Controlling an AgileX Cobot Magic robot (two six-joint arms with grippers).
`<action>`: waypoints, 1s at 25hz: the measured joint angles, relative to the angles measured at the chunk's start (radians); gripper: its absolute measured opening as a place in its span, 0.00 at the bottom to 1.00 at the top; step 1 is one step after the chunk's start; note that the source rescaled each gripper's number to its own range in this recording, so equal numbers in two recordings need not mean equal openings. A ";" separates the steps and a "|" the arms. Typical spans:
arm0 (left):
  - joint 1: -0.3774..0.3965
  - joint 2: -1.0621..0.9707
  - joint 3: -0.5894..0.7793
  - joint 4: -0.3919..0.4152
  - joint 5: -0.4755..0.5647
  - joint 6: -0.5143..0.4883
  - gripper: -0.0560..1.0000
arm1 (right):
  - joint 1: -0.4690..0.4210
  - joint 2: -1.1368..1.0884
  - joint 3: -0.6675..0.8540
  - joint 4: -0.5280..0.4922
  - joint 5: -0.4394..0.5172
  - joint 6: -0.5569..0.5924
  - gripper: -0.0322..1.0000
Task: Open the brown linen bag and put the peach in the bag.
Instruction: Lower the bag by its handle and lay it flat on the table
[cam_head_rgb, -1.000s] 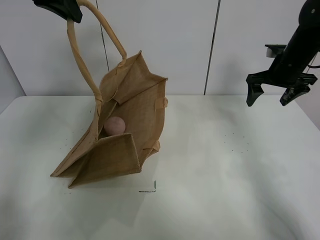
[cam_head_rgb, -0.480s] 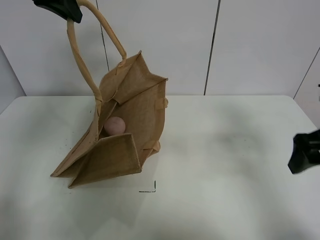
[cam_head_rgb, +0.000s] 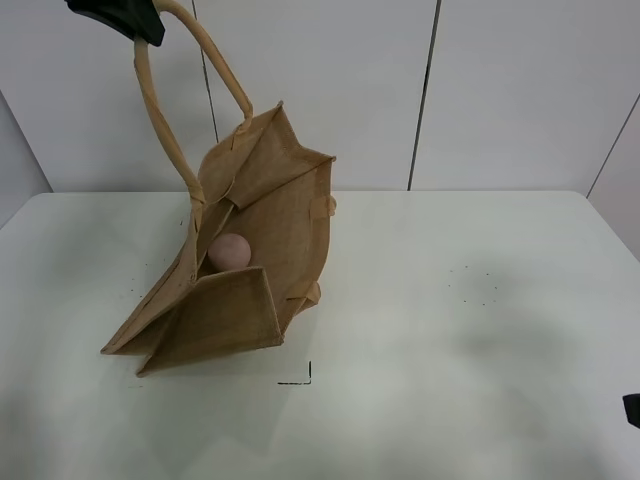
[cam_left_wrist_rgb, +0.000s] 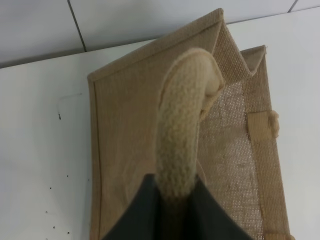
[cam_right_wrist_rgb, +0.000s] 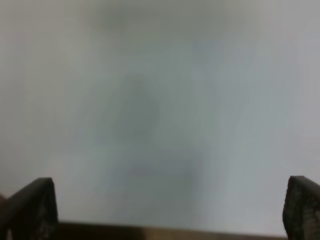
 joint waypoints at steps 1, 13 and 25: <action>0.000 0.000 0.000 0.000 0.000 0.003 0.05 | 0.000 -0.027 0.000 -0.004 0.000 0.004 1.00; 0.000 0.000 0.000 0.000 0.000 0.013 0.05 | 0.057 -0.134 0.004 -0.045 0.000 0.056 1.00; 0.000 0.000 0.000 0.000 0.000 0.013 0.05 | 0.058 -0.471 0.005 -0.052 0.000 0.059 1.00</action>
